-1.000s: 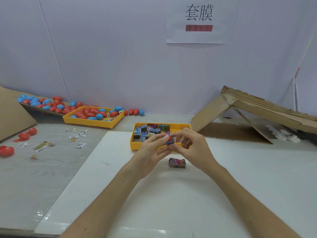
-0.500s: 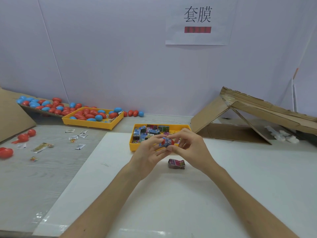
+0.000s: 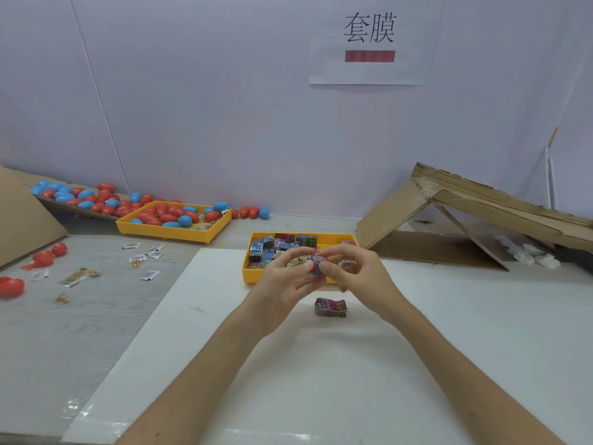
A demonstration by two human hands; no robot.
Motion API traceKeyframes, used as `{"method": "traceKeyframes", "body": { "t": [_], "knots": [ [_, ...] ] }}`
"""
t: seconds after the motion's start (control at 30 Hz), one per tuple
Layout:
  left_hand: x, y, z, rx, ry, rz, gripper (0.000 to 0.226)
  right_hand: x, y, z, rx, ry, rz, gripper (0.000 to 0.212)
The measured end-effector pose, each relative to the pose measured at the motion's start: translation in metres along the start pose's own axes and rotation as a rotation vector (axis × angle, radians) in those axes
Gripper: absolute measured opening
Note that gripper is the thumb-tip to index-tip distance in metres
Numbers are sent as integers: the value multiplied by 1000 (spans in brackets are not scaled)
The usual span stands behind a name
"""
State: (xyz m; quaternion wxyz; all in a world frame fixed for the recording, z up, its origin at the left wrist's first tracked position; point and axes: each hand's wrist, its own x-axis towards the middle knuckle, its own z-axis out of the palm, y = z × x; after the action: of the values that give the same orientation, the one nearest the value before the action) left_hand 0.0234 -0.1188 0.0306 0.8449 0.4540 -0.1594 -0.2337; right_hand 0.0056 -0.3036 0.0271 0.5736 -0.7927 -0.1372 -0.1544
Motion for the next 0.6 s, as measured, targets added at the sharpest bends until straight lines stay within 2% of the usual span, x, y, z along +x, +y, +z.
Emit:
{"method": "traceKeyframes", "body": {
  "t": [0.27, 0.6],
  "knots": [
    [-2, 0, 2, -61, -42, -16, 34, 0, -3, -3, 177, -54, 51, 27],
    [-3, 1, 2, -116, -65, -51, 42, -1, -4, -4, 254, -68, 61, 18]
  ]
}}
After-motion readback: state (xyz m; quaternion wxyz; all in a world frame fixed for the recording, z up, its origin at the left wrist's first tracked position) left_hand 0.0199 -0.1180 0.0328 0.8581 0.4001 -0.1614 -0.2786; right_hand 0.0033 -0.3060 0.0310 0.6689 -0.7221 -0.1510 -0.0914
